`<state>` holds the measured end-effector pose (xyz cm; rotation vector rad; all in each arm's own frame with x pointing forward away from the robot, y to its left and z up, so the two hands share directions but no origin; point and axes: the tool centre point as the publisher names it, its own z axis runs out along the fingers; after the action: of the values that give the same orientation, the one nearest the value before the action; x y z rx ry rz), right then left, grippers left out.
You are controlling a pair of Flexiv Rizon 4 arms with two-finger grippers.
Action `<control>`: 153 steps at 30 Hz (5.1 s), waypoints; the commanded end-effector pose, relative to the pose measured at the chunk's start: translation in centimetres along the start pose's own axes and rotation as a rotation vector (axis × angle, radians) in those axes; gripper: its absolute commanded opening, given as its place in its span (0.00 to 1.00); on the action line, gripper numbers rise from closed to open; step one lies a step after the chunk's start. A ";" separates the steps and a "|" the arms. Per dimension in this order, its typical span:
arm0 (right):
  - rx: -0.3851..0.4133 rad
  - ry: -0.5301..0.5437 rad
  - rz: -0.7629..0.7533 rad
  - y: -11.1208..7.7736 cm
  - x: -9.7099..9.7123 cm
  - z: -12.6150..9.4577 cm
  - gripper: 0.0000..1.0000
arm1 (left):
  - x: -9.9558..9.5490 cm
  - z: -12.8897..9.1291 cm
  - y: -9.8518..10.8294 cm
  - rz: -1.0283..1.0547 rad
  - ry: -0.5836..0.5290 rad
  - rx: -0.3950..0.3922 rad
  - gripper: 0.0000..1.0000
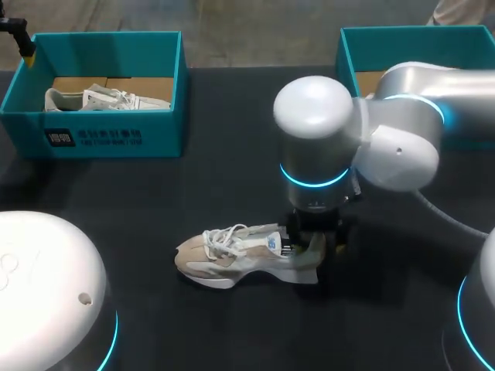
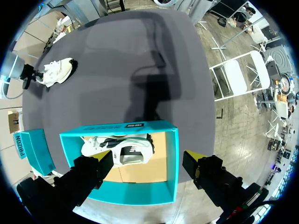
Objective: Take the shoe out of the shoebox, open the shoe tongue, remove and reinsert the insole, then place the shoe into the shoebox
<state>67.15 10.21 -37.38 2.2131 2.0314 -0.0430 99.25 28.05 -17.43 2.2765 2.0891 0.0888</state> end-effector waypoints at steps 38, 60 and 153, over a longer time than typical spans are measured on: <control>-0.289 0.474 -0.762 0.1 -5.0 -8.7 1.00 | 0.0 -0.1 -0.1 0.000 0.003 -0.001 1.00; -0.669 0.839 -1.136 1.2 -8.8 -5.3 1.00 | 0.0 -0.1 -0.1 0.000 0.003 -0.001 1.00; -0.926 1.066 -1.261 3.1 -3.2 5.4 1.00 | 0.0 -0.1 -0.1 0.000 0.003 -0.001 1.00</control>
<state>69.75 5.36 -41.72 0.1399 2.5708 1.7367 99.25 28.05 -17.43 2.2768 2.0890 0.0889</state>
